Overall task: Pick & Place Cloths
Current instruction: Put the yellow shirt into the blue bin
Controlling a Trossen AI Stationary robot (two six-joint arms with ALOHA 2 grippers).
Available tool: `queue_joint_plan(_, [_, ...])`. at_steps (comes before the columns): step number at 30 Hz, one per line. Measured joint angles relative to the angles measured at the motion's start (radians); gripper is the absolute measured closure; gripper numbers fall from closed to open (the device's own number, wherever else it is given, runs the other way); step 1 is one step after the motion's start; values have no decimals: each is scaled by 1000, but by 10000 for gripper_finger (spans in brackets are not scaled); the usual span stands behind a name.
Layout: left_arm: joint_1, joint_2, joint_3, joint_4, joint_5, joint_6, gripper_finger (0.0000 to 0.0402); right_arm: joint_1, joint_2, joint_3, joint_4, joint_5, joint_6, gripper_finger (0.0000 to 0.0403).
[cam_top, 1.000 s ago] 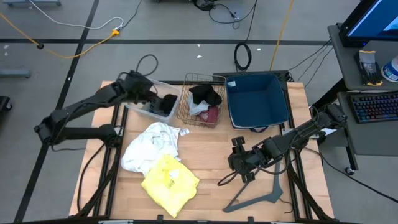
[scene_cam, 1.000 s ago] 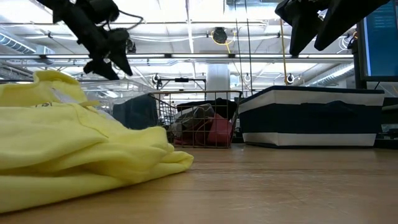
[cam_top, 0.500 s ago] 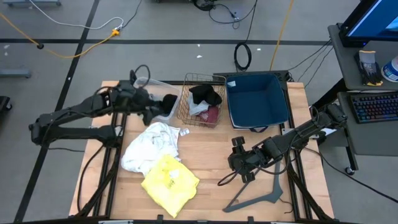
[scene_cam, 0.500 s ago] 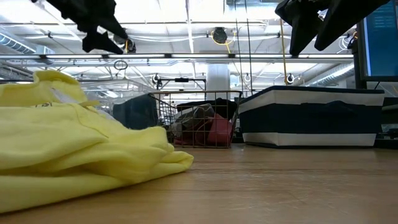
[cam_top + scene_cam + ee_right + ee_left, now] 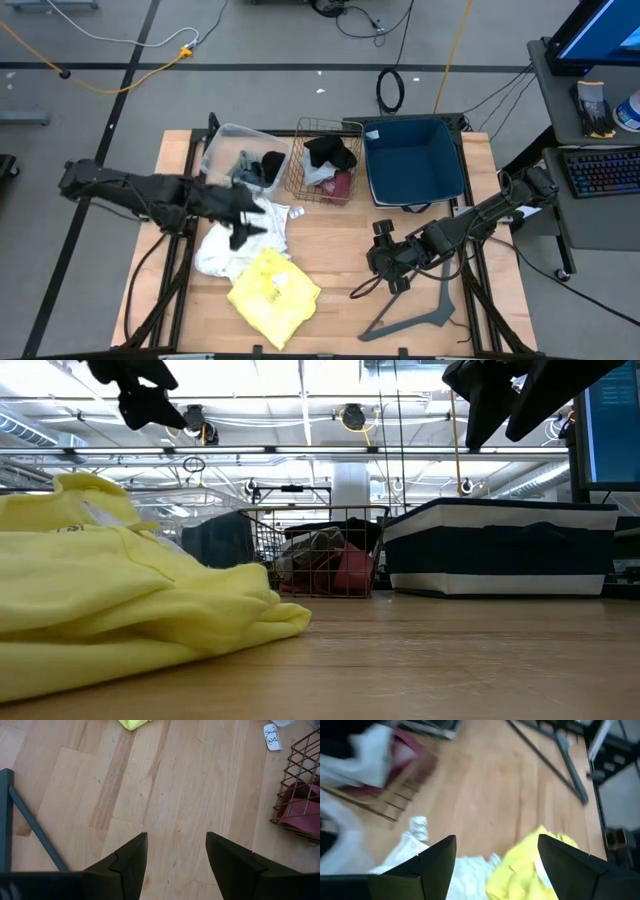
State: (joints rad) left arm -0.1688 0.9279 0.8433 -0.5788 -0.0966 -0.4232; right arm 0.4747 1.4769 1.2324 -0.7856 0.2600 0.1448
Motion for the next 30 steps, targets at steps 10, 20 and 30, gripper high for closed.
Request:
queue_joint_plan(10, [-257, 206, 0, 120, -62, -120, 117, 0, 0, 0, 4, 0, 0, 206])
queue_joint_plan(20, [-374, 298, 0, 135, 21, -573, 117, 0, 0, 0, 29, 0, -9, 206])
queue_joint_plan(30, [-483, 325, 0, 14, 73, -1000, 117, -2, 0, 0, 74, 0, -37, 206])
